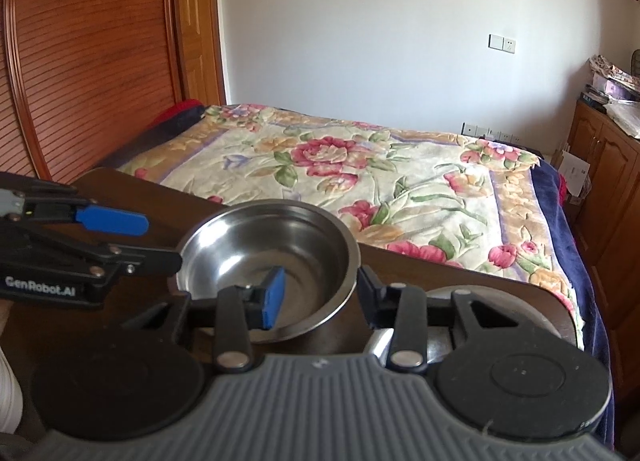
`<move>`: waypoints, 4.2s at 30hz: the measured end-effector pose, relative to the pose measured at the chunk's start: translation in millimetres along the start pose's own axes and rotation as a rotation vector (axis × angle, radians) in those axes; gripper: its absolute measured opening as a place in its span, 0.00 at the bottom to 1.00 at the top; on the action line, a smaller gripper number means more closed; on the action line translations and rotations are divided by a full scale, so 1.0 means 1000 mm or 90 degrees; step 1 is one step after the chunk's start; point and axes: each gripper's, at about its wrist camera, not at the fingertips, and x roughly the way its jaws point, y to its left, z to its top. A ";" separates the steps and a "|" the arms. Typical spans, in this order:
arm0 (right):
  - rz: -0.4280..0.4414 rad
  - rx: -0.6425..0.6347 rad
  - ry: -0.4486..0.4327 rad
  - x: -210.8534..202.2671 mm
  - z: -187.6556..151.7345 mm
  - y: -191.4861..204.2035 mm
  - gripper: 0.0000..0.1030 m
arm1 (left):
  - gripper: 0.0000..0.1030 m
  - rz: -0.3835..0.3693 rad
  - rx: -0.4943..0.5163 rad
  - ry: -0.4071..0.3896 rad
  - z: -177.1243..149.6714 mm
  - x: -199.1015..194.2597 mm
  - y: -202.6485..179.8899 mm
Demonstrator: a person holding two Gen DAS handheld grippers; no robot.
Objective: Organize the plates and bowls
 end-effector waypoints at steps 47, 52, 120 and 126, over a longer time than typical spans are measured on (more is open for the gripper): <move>0.017 0.054 0.022 0.005 0.002 0.001 0.14 | 0.42 -0.039 -0.029 -0.013 0.003 -0.028 -0.003; 0.016 0.059 -0.006 -0.018 0.006 0.000 0.14 | 0.42 -0.048 -0.015 -0.039 0.007 -0.053 -0.012; -0.014 0.060 -0.051 -0.152 -0.110 0.062 0.14 | 0.45 -0.128 0.010 -0.023 -0.138 -0.161 -0.063; -0.016 0.050 -0.048 -0.149 -0.114 0.065 0.14 | 0.45 -0.121 0.020 -0.023 -0.139 -0.159 -0.066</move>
